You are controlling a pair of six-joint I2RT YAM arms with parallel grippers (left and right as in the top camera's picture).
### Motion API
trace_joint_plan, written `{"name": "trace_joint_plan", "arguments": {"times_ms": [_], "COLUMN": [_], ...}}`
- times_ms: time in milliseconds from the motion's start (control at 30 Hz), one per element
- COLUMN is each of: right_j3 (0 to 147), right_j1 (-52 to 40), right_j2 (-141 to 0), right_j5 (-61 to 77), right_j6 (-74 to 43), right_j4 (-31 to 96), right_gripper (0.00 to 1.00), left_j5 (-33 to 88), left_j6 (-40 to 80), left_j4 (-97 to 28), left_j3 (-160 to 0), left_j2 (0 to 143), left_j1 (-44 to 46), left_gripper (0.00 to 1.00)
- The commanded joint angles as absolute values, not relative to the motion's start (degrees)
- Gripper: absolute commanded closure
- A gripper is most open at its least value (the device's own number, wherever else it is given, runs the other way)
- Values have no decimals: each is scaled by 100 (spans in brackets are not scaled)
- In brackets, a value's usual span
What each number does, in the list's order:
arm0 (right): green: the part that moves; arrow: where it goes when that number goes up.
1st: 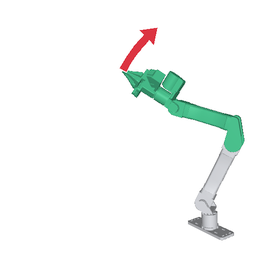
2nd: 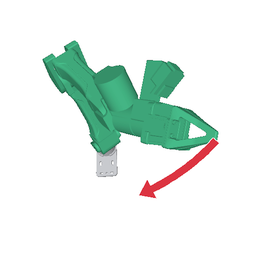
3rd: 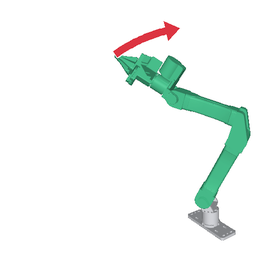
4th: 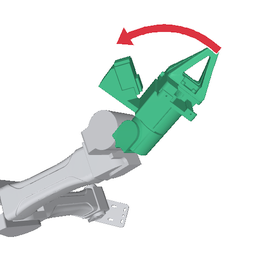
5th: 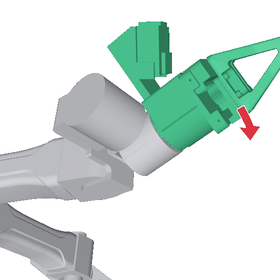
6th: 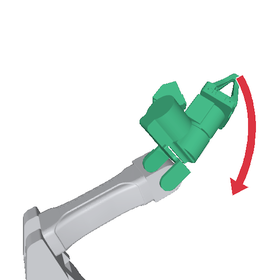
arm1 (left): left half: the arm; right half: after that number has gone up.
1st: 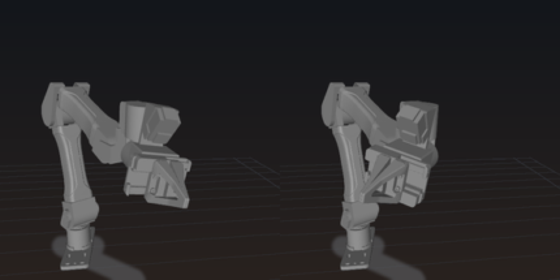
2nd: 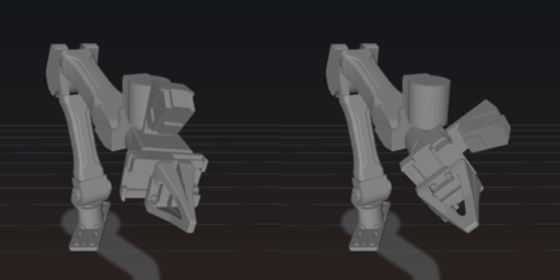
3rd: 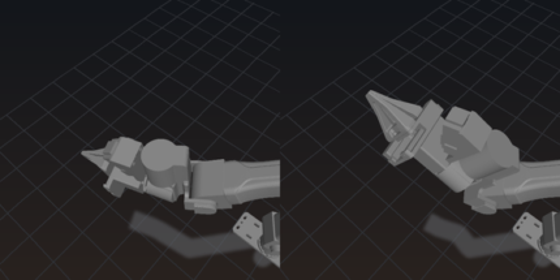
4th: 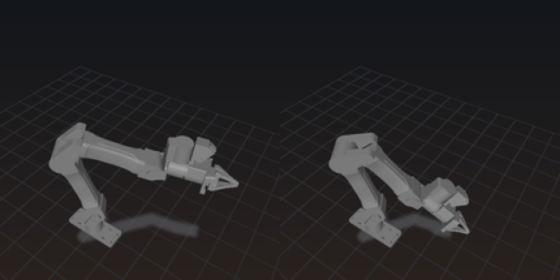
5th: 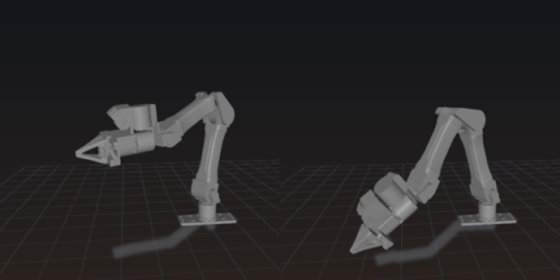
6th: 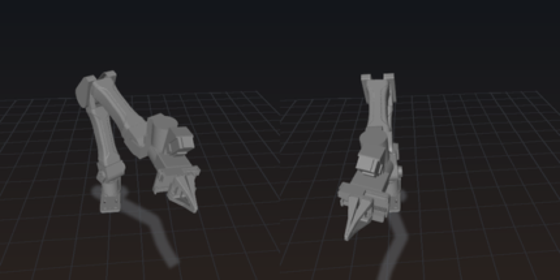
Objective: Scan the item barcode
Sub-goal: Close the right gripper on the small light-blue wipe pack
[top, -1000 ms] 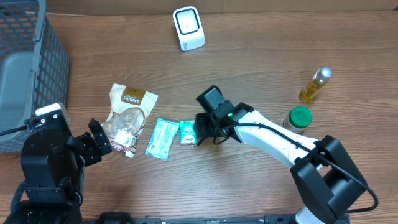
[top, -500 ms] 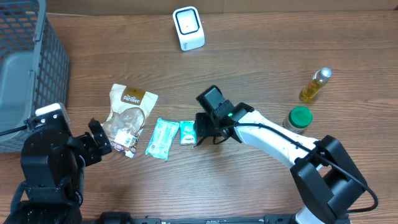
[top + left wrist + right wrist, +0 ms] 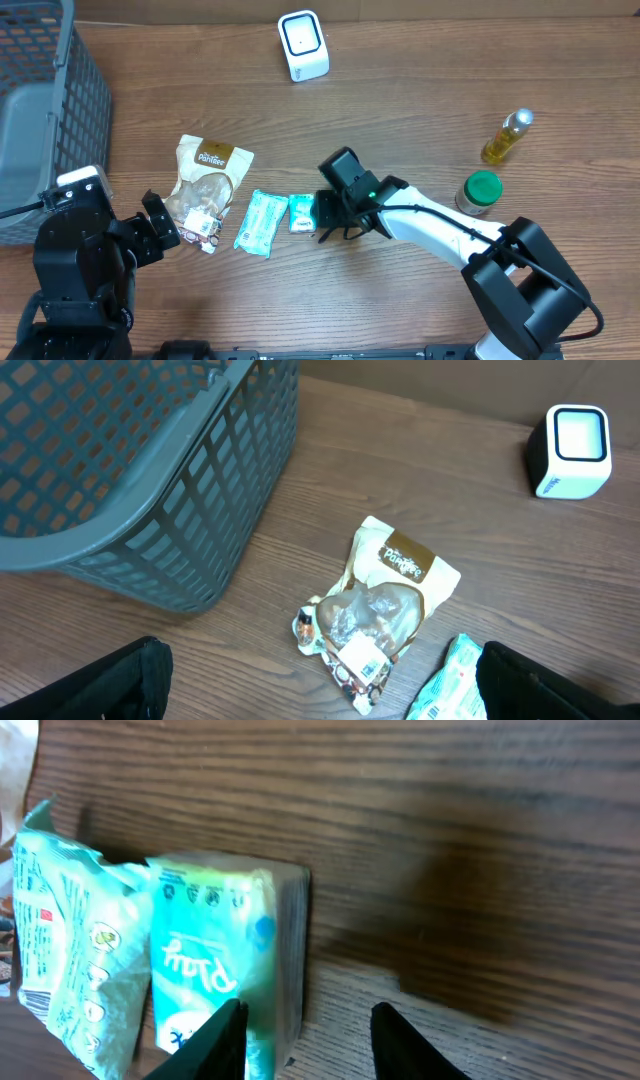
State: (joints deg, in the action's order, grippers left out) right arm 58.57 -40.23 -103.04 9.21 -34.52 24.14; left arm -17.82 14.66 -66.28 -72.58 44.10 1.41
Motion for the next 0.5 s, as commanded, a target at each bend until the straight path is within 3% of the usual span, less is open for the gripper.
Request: {"name": "trace_joint_plan", "arguments": {"times_ms": [0,233,467], "right_j3": [5798,5769,5555], "right_j1": [-4053,-4049,-4049], "right_j2": [-10300,-10300,-10300], "right_j5": [1170,1190,1398], "right_j6": [-3426,-3430,-3433], "right_j4": [2255,2086,1802], "right_gripper": [62,68,68], "left_j5": [-1844,-1844,-1844], "left_j6": [1481,1481,1479], "left_j4": [-6624,-6624,-6624], "left_j3": [-7288,-7288,-7288], "left_j2": [4388,4388,4388], "left_j1": [110,110,110], "left_gripper": [0,1,0]}}
